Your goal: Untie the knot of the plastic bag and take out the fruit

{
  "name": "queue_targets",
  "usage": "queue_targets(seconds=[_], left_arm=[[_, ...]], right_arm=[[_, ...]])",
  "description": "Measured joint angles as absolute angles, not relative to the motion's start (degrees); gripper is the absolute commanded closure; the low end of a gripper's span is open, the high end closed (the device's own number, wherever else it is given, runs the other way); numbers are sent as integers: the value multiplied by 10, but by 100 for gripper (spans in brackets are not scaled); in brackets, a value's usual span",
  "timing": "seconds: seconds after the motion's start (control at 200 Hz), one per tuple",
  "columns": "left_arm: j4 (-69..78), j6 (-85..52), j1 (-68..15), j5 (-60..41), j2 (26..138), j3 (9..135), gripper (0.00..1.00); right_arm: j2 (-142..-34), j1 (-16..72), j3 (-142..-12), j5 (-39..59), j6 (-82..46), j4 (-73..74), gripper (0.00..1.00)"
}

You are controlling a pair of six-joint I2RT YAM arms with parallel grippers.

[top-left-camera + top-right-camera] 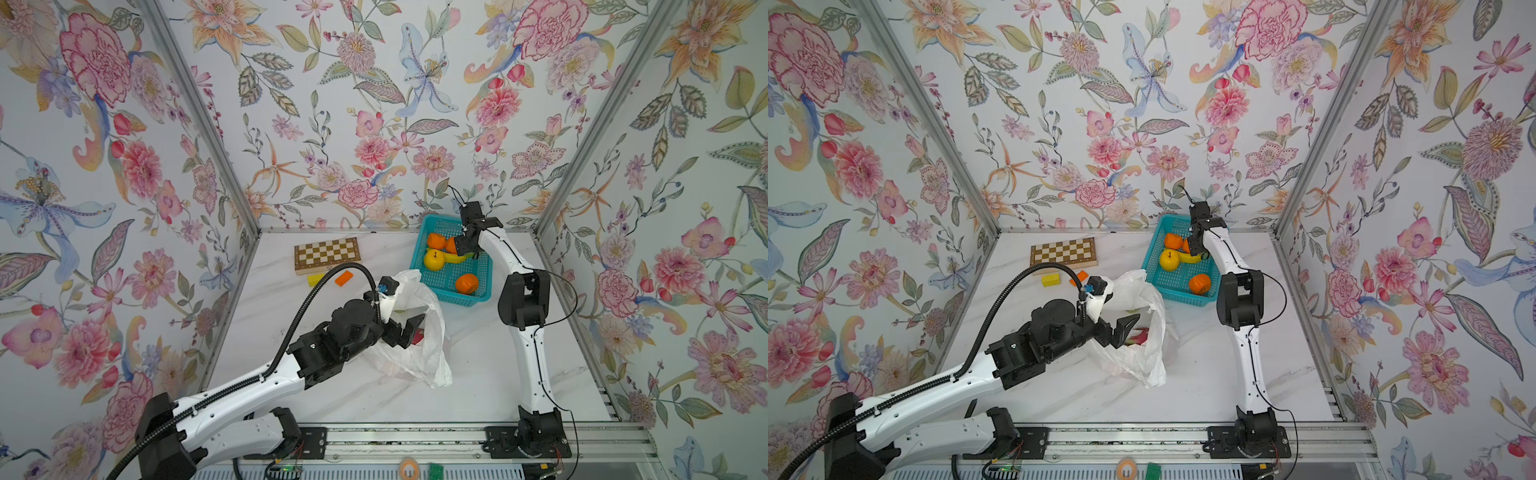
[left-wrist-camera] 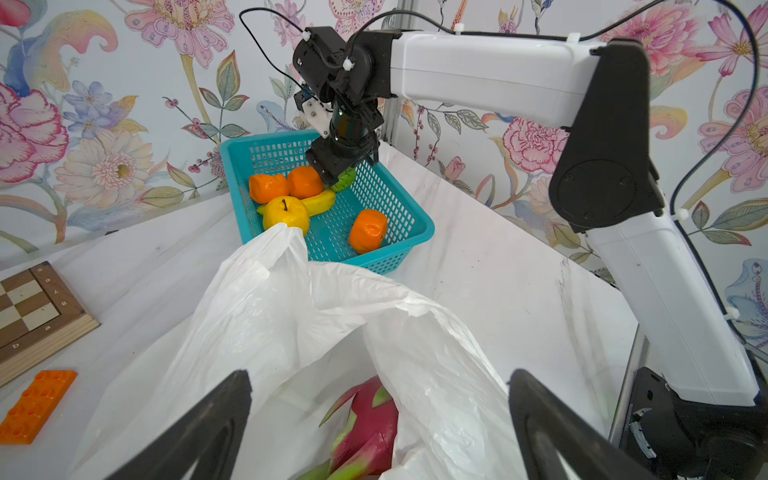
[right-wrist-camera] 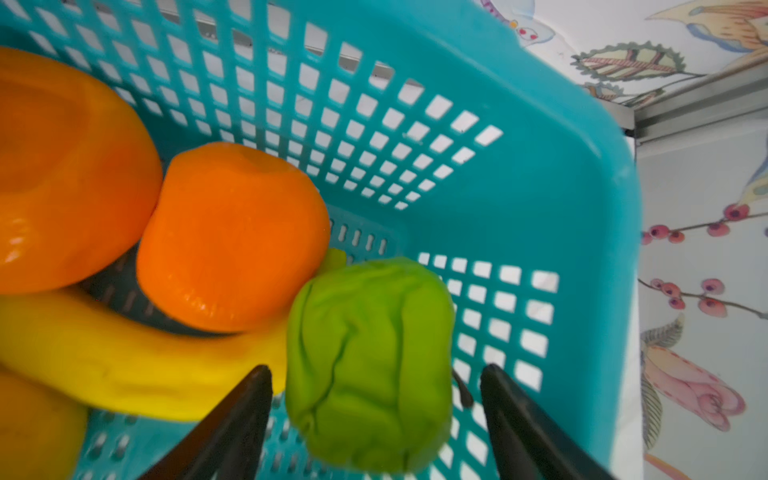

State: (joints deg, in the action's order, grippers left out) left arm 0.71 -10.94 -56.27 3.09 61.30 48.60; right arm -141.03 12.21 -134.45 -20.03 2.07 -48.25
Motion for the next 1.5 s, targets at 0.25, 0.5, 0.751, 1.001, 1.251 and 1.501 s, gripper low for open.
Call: queue_targets(seconds=[0.25, 0.5, 0.751, 1.001, 1.251, 1.501], left_arm=[[-9, -147, -563, 52, 577, 469, 5], [-43, -215, -563, 65, 554, 450, 14], [-62, -264, -563, 62, 556, 432, 27], [-64, -274, -563, 60, 602, 432, 31], [-53, -281, -563, 69, 653, 432, 42], [-25, -315, -563, 115, 671, 416, 46]], right_arm=[[-1204, 133, -1216, -193, 7, -488, 13], [-1005, 168, -1073, -158, -22, -474, 11], [-816, 221, -841, -86, -60, -396, 7], [-634, 274, -641, 18, -98, -274, 3], [-600, 341, -580, 130, -55, -202, 1], [-705, 408, -592, 130, 147, -216, 1]])
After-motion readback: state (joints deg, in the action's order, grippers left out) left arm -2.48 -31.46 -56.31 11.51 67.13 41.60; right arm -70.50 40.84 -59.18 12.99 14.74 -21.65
